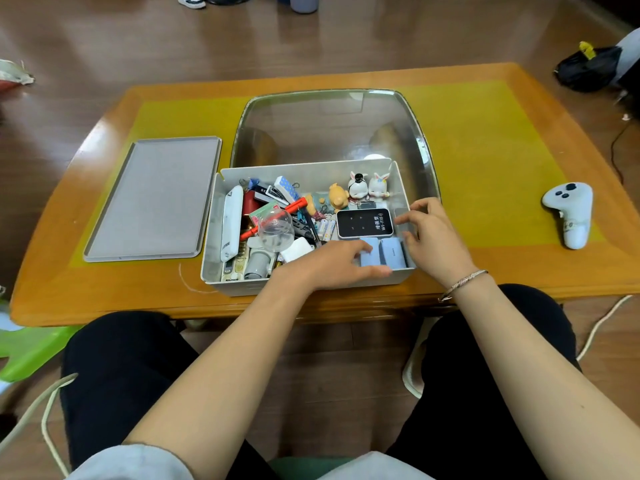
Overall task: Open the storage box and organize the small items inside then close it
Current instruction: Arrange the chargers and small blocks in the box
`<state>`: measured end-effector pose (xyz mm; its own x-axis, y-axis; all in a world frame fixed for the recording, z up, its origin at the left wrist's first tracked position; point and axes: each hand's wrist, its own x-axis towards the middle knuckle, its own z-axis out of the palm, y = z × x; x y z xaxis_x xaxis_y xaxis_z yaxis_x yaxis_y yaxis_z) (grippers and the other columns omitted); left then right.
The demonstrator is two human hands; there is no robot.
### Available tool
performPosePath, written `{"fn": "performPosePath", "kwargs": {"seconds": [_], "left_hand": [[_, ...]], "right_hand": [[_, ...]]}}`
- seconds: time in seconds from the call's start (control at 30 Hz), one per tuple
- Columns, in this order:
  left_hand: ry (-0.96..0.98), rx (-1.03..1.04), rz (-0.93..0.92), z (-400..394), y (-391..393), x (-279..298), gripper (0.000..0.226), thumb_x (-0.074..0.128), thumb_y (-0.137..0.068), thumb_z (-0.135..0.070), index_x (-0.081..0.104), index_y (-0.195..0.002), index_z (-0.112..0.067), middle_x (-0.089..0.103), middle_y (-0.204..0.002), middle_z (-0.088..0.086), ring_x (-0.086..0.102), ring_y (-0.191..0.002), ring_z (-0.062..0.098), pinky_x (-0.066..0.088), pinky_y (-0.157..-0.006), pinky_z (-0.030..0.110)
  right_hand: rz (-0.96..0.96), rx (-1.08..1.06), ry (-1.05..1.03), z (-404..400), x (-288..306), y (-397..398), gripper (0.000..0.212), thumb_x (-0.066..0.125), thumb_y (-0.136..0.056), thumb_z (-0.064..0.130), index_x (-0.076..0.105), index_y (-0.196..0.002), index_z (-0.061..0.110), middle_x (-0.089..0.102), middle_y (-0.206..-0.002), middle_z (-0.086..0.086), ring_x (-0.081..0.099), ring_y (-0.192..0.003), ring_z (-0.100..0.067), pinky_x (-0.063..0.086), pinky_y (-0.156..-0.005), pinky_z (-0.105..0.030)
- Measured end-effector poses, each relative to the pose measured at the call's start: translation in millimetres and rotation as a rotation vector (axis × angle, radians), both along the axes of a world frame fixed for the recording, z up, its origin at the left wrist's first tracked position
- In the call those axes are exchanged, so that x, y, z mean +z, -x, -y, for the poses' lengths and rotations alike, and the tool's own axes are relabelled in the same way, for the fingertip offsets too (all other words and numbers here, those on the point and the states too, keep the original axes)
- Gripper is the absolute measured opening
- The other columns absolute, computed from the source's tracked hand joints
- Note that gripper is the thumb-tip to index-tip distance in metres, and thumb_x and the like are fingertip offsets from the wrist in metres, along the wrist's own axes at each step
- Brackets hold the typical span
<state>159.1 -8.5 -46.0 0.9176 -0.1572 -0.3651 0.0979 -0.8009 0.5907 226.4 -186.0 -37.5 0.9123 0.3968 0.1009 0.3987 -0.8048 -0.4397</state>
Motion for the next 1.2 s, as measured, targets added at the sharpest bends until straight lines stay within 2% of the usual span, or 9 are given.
{"fn": "performPosePath", "kwargs": {"seconds": [0.07, 0.13, 0.27, 0.43, 0.67, 0.83, 1.07, 1.2], "left_hand": [[-0.087, -0.069, -0.036, 4, 2, -1, 0.089, 0.054, -0.077, -0.075, 0.032, -0.148, -0.026, 0.045, -0.145, 0.003, 0.048, -0.125, 0.022, 0.041, -0.098, 0.033], [-0.182, -0.132, -0.022, 8, 0, -4, 0.092, 0.057, -0.078, -0.072, 0.023, -0.151, -0.026, 0.042, -0.147, 0.005, 0.044, -0.13, 0.024, 0.04, -0.102, 0.036], [-0.322, -0.183, 0.068, 18, -1, -10, 0.077, 0.059, -0.088, -0.052, 0.024, -0.15, -0.024, 0.051, -0.137, 0.01, 0.048, -0.123, 0.029, 0.041, -0.092, 0.037], [-0.36, -0.185, 0.155, 16, 4, -12, 0.061, 0.053, -0.095, -0.038, 0.027, -0.15, -0.025, 0.055, -0.132, 0.013, 0.051, -0.12, 0.032, 0.044, -0.092, 0.04], [-0.402, -0.204, 0.18, 18, 7, -9, 0.058, 0.048, -0.098, -0.038, 0.026, -0.15, -0.024, 0.056, -0.13, 0.013, 0.05, -0.121, 0.031, 0.044, -0.09, 0.042], [-0.408, -0.193, 0.192, 18, 10, -9, 0.056, 0.045, -0.099, -0.04, 0.026, -0.15, -0.025, 0.057, -0.126, 0.015, 0.052, -0.117, 0.031, 0.046, -0.087, 0.042], [-0.416, -0.171, 0.247, 19, 15, -7, 0.05, 0.045, -0.099, -0.039, 0.036, -0.146, -0.026, 0.062, -0.118, 0.013, 0.056, -0.111, 0.03, 0.047, -0.082, 0.04], [-0.474, -0.15, 0.375, 23, 22, -8, 0.036, 0.048, -0.098, -0.037, 0.051, -0.131, -0.024, 0.067, -0.112, 0.007, 0.059, -0.107, 0.028, 0.044, -0.082, 0.038]], "right_hand": [[-0.073, -0.017, 0.093, -3, -1, -1, 0.027, 0.049, -0.092, 0.01, 0.064, -0.113, 0.016, 0.043, -0.125, -0.007, 0.055, -0.105, -0.025, 0.046, -0.083, -0.032], [-0.165, -0.01, 0.215, -6, -3, -2, 0.033, 0.045, -0.093, 0.009, 0.062, -0.12, 0.019, 0.045, -0.126, -0.009, 0.057, -0.106, -0.029, 0.047, -0.089, -0.037], [-0.229, 0.017, 0.253, -8, -5, -4, 0.039, 0.044, -0.09, 0.004, 0.062, -0.122, 0.016, 0.052, -0.121, -0.015, 0.056, -0.108, -0.034, 0.046, -0.095, -0.041], [-0.222, 0.01, 0.248, -9, -8, -4, 0.037, 0.045, -0.088, 0.003, 0.064, -0.118, 0.015, 0.055, -0.12, -0.015, 0.058, -0.105, -0.032, 0.048, -0.093, -0.042], [-0.208, 0.002, 0.262, -10, -8, -5, 0.032, 0.047, -0.088, 0.003, 0.064, -0.113, 0.014, 0.056, -0.116, -0.014, 0.057, -0.103, -0.031, 0.048, -0.086, -0.037], [-0.223, 0.01, 0.287, -11, -7, -5, 0.034, 0.048, -0.089, 0.005, 0.063, -0.116, 0.017, 0.054, -0.121, -0.013, 0.057, -0.106, -0.031, 0.047, -0.086, -0.037], [-0.211, 0.007, 0.284, -11, -5, -3, 0.038, 0.048, -0.087, 0.004, 0.061, -0.12, 0.02, 0.054, -0.123, -0.013, 0.056, -0.108, -0.031, 0.046, -0.084, -0.035], [-0.182, -0.014, 0.275, -10, -5, -2, 0.04, 0.048, -0.087, 0.003, 0.061, -0.12, 0.022, 0.056, -0.124, -0.01, 0.057, -0.107, -0.03, 0.048, -0.082, -0.036]]}}
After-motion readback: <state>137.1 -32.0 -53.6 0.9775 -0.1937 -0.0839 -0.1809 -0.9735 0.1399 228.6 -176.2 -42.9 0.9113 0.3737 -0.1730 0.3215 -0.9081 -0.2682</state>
